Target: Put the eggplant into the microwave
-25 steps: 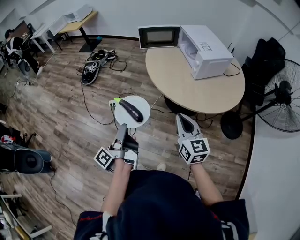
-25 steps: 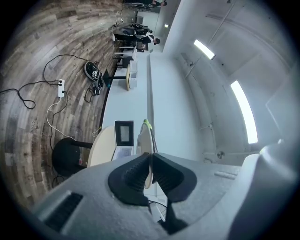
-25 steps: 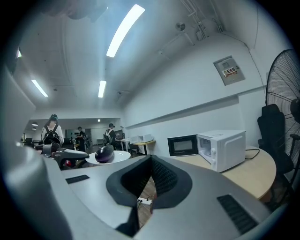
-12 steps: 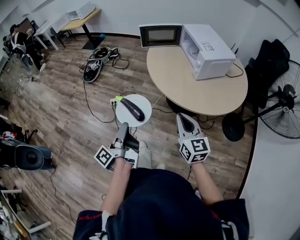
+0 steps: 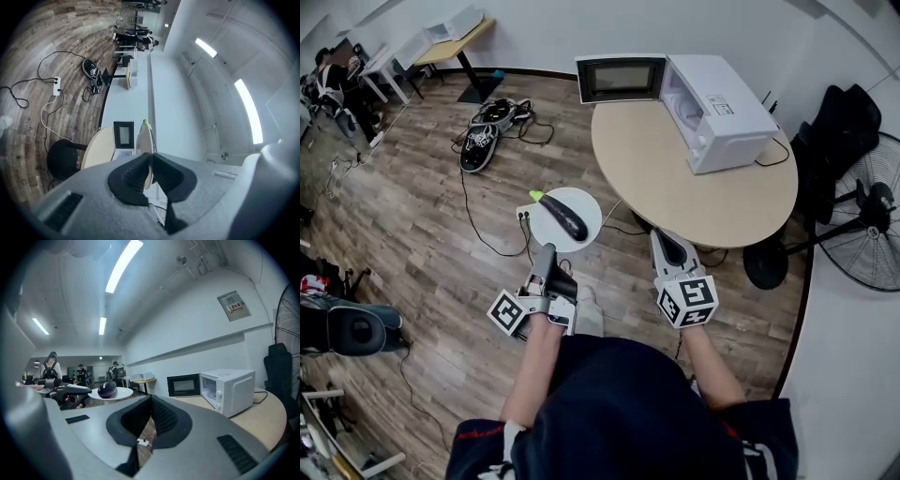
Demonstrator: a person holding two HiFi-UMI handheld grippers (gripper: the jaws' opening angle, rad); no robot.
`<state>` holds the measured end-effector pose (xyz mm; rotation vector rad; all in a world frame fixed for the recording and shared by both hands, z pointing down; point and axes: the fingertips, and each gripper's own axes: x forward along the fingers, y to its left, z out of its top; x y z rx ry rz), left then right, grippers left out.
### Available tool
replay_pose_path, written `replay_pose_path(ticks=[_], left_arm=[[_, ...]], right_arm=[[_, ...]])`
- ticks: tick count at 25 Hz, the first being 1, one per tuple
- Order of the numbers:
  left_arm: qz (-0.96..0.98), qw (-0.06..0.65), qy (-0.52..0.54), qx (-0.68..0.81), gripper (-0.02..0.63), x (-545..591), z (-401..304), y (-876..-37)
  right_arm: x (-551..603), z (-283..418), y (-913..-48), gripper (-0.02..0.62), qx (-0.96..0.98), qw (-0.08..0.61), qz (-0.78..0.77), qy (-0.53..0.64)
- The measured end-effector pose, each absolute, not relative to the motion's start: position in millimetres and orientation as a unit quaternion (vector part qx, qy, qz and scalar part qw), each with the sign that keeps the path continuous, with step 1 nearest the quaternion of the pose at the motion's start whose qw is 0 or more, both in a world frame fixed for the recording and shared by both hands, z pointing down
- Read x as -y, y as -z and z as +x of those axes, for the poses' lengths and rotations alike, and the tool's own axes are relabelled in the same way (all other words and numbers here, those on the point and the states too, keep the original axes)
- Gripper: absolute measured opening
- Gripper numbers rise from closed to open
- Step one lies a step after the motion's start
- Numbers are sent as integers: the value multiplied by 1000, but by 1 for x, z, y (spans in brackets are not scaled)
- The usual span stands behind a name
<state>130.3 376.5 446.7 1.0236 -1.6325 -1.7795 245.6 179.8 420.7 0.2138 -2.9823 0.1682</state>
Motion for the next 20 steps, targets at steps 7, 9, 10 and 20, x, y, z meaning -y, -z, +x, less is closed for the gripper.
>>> replay_pose_path(ticks=[7, 9, 10, 20], left_arm=[[391, 265, 653, 592, 35, -345, 61, -437], [395, 266, 653, 589, 35, -340, 42, -434], [396, 268, 653, 587, 35, -338, 33, -433], [399, 289, 655, 573, 35, -329, -49, -442]], right_arm=[[-152, 185, -414, 11, 992, 75, 86, -56], [-147, 169, -411, 11, 991, 75, 91, -54], [-145, 160, -409, 11, 991, 76, 94, -54], [-141, 82, -411, 11, 989, 87, 112, -47]])
